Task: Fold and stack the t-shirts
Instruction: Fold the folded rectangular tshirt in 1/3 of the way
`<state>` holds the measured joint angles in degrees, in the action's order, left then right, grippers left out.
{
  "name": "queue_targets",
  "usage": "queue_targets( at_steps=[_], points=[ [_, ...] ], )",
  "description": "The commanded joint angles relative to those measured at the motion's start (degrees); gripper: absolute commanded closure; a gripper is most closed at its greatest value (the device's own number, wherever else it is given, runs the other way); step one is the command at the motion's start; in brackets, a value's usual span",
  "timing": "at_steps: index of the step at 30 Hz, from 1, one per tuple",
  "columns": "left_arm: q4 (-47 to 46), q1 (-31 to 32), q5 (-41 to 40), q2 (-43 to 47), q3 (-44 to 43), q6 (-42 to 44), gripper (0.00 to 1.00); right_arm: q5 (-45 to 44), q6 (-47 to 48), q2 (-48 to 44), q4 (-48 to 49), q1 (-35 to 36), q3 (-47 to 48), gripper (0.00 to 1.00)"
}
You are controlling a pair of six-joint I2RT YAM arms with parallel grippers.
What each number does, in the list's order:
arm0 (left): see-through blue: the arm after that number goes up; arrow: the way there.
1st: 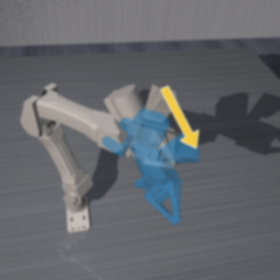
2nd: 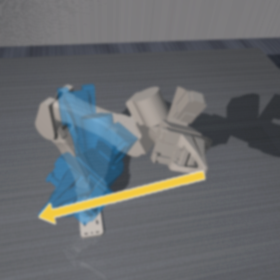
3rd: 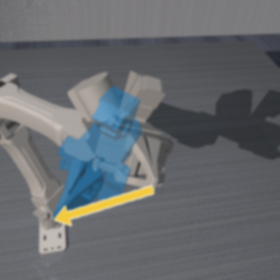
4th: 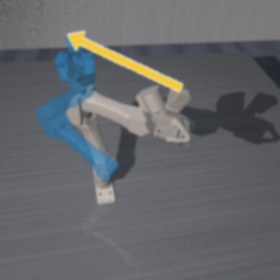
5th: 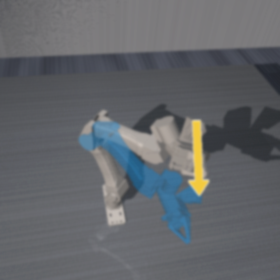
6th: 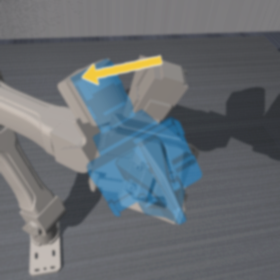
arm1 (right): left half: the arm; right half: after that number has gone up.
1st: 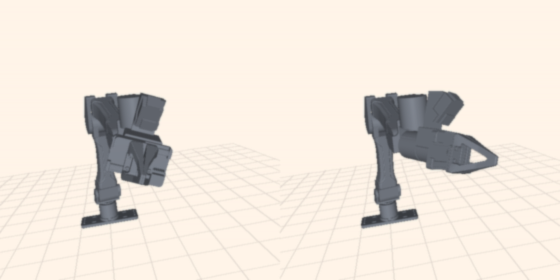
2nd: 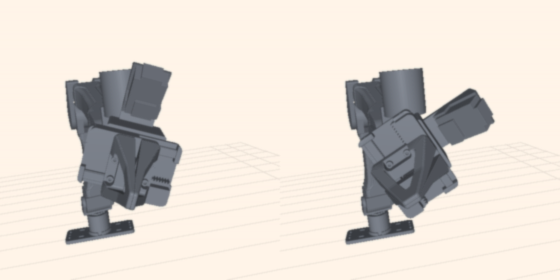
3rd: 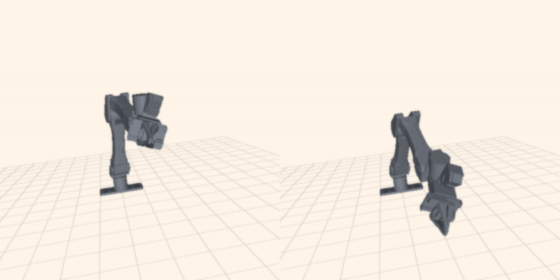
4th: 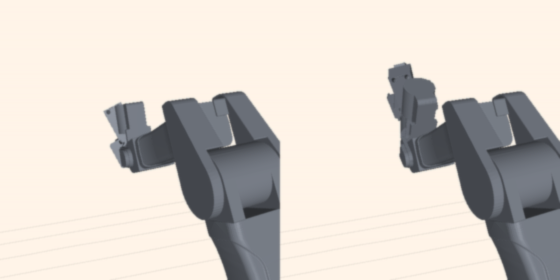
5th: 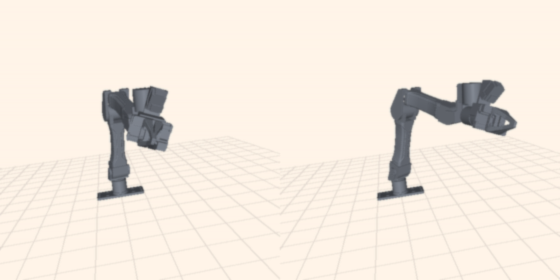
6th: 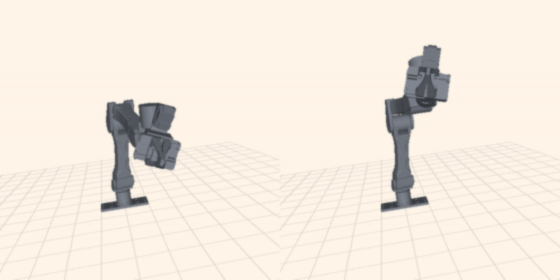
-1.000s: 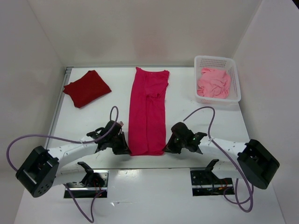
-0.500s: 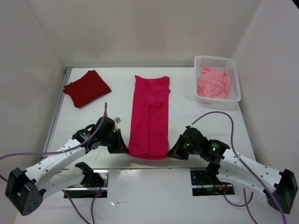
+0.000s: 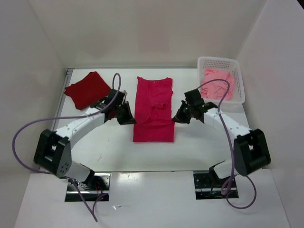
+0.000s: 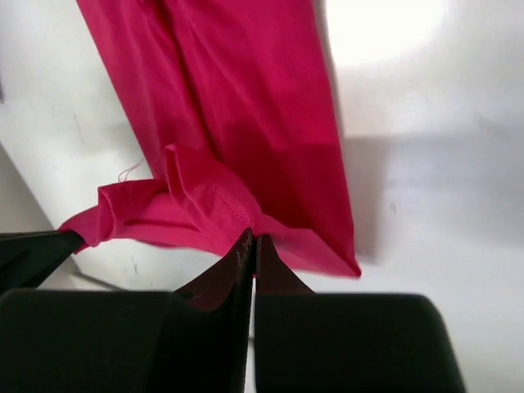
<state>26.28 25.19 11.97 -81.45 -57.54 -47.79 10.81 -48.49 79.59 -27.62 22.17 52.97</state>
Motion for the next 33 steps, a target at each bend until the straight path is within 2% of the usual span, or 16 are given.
queue_targets(
  at_steps=[1, 6, 14, 16, 19, 22, 23, 24, 25, 27, 28, 29, 30, 31, 33],
  points=[
    [-3.9, -2.2, -3.2, -5.8, -7.2, 4.8, 1.00, -0.9, 6.0, 6.8, 5.3, -2.2, 5.7, 1.00],
    [-4.5, -4.5, -4.3, -14.8, -12.7, 7.9, 1.00, -1.4, 7.1, 14.2, 7.0, -3.8, 11.4, 1.00],
    [-8.0, -6.2, -4.3, -23.7, -17.5, 9.6, 0.99, -1.4, 8.8, 24.8, 10.6, -5.7, 18.8, 1.00],
    [-9.8, -6.7, -4.3, -25.8, -18.1, 9.6, 0.94, -1.4, 8.8, 28.3, 10.7, -5.7, 20.8, 1.00],
    [-13.3, -7.3, -4.3, -25.8, -18.1, 9.6, 0.76, -2.0, 8.8, 30.7, 10.7, -5.7, 22.2, 1.00],
    [-14.9, -8.4, -3.8, -23.6, -18.7, 8.5, 0.62, -2.0, 8.2, 30.0, 11.2, -5.7, 22.2, 0.87],
    [-14.9, -8.4, -3.8, -22.6, -18.7, 8.5, 0.57, -2.0, 8.2, 29.2, 11.2, -5.7, 22.2, 0.81],
    [-14.9, -8.9, -3.2, -20.3, -18.7, 8.5, 0.54, -2.0, 8.2, 28.2, 10.4, -5.7, 22.2, 0.69],
    [-14.9, -8.9, -3.2, -18.8, -18.7, 8.5, 0.47, -2.0, 8.2, 25.6, 9.8, -5.7, 22.2, 0.64],
    [-14.9, -8.9, -1.9, -15.0, -16.4, 8.5, 0.47, -2.6, 8.2, 22.7, 8.6, -5.7, 21.6, 0.58],
    [-14.9, -8.9, -0.5, -13.7, -14.7, 6.5, 0.48, -3.5, 8.2, 21.3, 7.8, -5.7, 20.8, 0.58],
    [-16.3, -8.3, 1.3, -12.3, -12.4, 5.0, 0.55, -4.3, 8.2, 19.1, 7.8, -4.8, 20.8, 0.58],
    [-18.6, -7.3, 2.7, -10.3, -7.6, 3.6, 0.58, -4.3, 8.2, 18.3, 7.2, -4.2, 19.8, 0.58],
    [-19.4, -3.9, 3.6, -9.8, -5.5, 2.5, 0.61, -3.5, 8.2, 18.3, 7.2, -2.5, 19.3, 0.69],
    [-22.3, -0.4, 4.1, -9.8, -1.8, -0.6, 0.66, -1.2, 8.2, 19.6, 7.8, 0.0, 19.3, 0.86]
  ],
)
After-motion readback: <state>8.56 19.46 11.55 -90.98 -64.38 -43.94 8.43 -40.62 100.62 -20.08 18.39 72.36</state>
